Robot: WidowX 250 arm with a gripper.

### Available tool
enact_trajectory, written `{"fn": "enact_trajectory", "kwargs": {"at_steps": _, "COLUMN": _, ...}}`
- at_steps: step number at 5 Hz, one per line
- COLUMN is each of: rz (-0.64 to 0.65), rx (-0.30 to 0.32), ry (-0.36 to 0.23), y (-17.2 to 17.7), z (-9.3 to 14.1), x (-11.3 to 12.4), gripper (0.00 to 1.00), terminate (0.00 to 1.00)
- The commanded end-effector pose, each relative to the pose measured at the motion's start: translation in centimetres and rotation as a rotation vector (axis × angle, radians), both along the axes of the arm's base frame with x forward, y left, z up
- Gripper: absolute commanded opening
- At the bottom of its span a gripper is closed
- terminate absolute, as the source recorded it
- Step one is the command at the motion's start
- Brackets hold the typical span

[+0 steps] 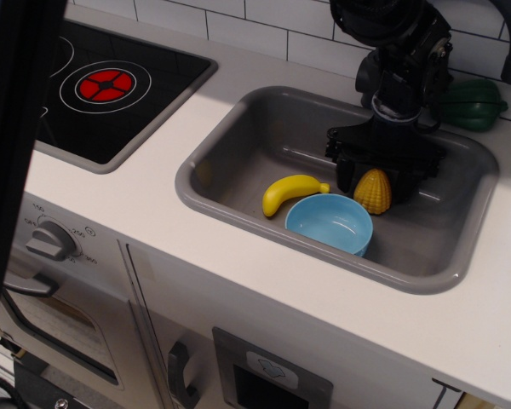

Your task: Put corn in bowl sink

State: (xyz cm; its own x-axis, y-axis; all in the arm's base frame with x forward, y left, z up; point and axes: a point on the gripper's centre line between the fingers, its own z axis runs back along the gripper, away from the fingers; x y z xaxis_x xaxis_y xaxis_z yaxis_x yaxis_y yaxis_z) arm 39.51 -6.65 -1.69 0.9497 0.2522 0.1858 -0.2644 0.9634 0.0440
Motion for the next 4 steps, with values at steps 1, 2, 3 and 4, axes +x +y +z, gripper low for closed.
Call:
{"fn": "enact_trajectory", "kwargs": {"at_steps": 1, "rz": 0.026, "rx": -0.043, "ry": -0.058, "y": -0.1, "z": 3.0, "x": 1.6, "gripper": 0.0, "terminate": 0.0}}
{"fn": "enact_trajectory", "kwargs": {"at_steps": 2, "rz": 0.041, "rx": -0.089, "ry": -0.06, "y": 0.3, "z": 5.3, "x": 1.9, "gripper": 0.0, "terminate": 0.0}}
{"fn": "enact_trajectory", "kwargs": {"at_steps": 3, "rz": 0.041, "rx": -0.112, "ry": -0.069, "y": 0.8, "z": 7.1, "x": 1.4, "gripper": 0.0, "terminate": 0.0}}
{"fn": "enact_trajectory", "kwargs": {"at_steps": 4, "rz": 0.017, "rx": -0.133, "ry": -0.06, "y": 1.5, "z": 8.5, "x": -0.4, "gripper": 0.0, "terminate": 0.0}}
